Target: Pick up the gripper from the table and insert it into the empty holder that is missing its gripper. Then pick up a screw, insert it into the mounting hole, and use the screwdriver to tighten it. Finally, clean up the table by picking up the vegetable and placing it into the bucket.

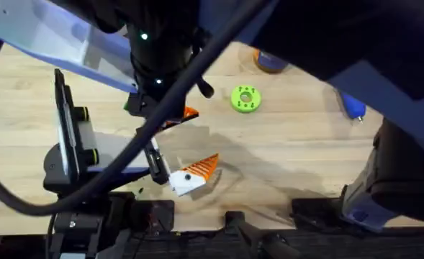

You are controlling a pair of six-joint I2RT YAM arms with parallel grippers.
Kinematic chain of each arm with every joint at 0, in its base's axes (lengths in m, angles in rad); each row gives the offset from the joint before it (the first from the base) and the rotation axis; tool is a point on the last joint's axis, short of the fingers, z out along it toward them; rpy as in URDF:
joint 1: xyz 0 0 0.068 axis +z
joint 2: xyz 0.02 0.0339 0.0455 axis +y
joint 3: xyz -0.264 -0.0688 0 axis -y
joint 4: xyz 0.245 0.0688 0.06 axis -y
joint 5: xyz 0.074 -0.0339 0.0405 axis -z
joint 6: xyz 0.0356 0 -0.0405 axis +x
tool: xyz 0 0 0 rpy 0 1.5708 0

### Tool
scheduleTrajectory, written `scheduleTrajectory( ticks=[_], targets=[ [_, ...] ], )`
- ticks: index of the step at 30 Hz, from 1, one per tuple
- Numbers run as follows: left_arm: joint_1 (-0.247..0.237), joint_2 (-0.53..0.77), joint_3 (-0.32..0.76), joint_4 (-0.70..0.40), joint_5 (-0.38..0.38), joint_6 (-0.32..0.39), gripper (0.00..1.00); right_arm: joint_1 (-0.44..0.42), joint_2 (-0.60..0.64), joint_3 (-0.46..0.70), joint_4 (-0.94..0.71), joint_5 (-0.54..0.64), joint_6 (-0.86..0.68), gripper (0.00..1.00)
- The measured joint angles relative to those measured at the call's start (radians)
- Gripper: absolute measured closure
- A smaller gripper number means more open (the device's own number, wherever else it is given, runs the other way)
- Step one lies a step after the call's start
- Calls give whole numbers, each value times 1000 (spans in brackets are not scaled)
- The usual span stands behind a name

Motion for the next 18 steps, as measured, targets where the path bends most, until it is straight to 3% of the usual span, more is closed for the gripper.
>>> scheduleTrajectory(
  ticks=[18],
  targets=[
    [0, 0, 0, 0, 0, -11, 16, 0, 14, 1, 3, 7, 0, 995]
  ],
)
